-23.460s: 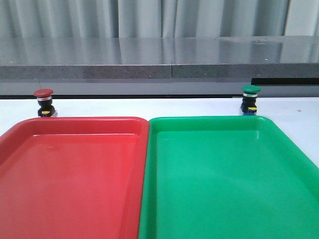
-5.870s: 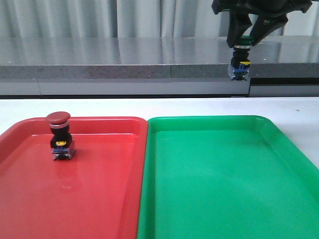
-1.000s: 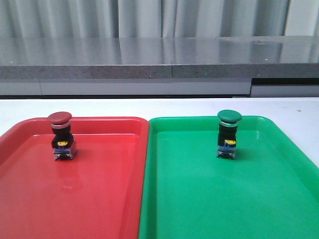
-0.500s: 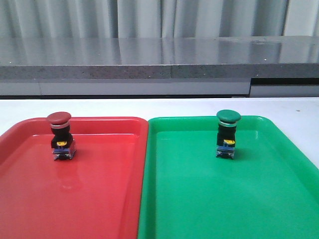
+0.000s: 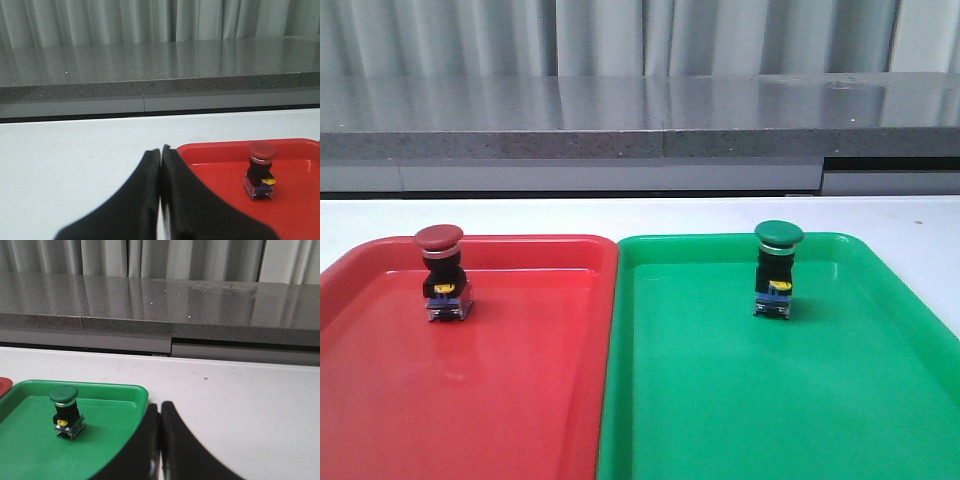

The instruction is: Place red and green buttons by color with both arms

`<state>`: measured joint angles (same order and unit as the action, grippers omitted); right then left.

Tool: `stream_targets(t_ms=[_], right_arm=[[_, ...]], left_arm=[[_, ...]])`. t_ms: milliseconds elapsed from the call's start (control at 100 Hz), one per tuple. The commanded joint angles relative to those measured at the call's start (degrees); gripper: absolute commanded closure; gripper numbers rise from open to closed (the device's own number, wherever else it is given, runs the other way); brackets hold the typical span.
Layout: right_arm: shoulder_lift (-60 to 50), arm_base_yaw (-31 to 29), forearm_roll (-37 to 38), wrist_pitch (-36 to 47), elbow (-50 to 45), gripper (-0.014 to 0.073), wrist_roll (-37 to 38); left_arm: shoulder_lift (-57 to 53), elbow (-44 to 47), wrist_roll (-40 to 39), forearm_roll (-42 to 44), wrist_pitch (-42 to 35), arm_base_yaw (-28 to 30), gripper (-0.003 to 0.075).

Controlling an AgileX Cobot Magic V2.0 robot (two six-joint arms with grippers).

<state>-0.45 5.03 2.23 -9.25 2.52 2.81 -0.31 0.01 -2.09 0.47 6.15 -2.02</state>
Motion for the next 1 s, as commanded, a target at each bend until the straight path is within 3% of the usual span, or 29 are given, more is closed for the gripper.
stream_targets(t_ms=[0, 990], right_arm=[[-1.3, -0.3, -0.1, 6.6, -0.4, 0.0661, -0.7], [-1.3, -0.3, -0.2, 8.9, -3.3, 0.0661, -0.7]], left_arm=[[-1.9, 1.5, -0.5, -0.5, -4.8, -0.5, 0.0739], [-1.9, 1.5, -0.5, -0.5, -4.8, -0.5, 0.0739]])
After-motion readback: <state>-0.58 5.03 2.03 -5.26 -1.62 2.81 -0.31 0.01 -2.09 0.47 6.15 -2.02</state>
